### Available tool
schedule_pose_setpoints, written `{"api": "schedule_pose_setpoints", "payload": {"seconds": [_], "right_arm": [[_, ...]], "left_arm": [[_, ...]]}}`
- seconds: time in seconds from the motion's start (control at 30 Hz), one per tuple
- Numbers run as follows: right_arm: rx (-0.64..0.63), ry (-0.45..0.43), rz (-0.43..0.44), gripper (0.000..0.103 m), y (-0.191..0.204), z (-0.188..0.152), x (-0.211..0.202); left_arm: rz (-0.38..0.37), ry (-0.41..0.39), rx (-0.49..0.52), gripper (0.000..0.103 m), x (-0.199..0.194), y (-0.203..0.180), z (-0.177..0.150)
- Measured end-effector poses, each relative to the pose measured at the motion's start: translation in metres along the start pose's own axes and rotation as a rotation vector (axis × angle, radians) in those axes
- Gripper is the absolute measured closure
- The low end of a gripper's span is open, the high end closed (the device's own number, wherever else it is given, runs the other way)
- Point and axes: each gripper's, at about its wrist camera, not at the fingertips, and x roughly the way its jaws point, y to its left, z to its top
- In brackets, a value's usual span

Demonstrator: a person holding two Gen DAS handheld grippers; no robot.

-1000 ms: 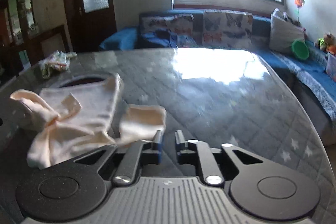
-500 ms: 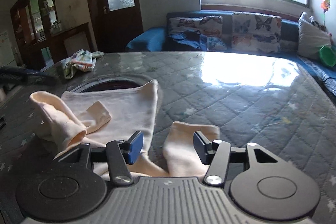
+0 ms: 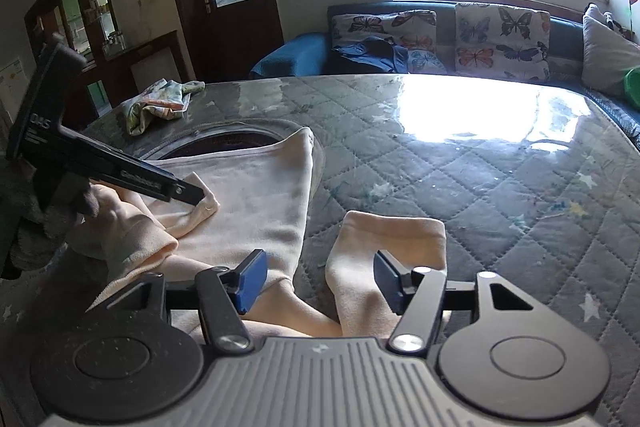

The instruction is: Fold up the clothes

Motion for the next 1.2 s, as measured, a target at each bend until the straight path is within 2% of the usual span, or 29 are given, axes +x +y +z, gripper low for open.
{"api": "schedule_pose_setpoints", "payload": {"seconds": [0.07, 0.13, 0.17, 0.2, 0.43, 0.67, 0.87, 1.03, 1.2], "right_arm": [[0.002, 0.001, 0.002, 0.041, -0.001, -0.001, 0.001], [0.006, 0.004, 0.003, 0.039, -0.002, -0.002, 0.002], [0.006, 0.006, 0.003, 0.039, -0.002, -0.002, 0.002], [0.006, 0.011, 0.002, 0.039, -0.002, -0.003, 0.003], [0.008, 0.025, -0.012, 0.035, -0.005, -0.008, 0.002], [0.003, 0.039, -0.033, 0.033, -0.008, -0.012, 0.003], [-0.007, 0.056, -0.052, 0.03, -0.012, -0.018, 0.007], [-0.022, 0.059, -0.06, 0.029, -0.011, -0.019, 0.008], [-0.046, 0.065, -0.074, 0.027, -0.007, -0.018, 0.009]], "left_arm": [[-0.014, -0.007, 0.0, 0.06, 0.0, -0.001, 0.001], [-0.023, -0.014, -0.002, 0.082, 0.0, -0.002, 0.002], [-0.012, -0.023, 0.001, 0.087, -0.001, -0.003, 0.002], [0.002, -0.035, 0.006, 0.096, -0.002, -0.005, 0.001], [0.021, -0.138, -0.099, 0.099, -0.033, 0.006, 0.0], [0.075, -0.302, -0.268, 0.099, -0.096, 0.042, -0.006], [0.158, -0.41, -0.408, 0.099, -0.149, 0.083, -0.027], [0.234, -0.445, -0.493, 0.099, -0.178, 0.115, -0.055], [0.32, -0.43, -0.569, 0.099, -0.194, 0.144, -0.088]]}}
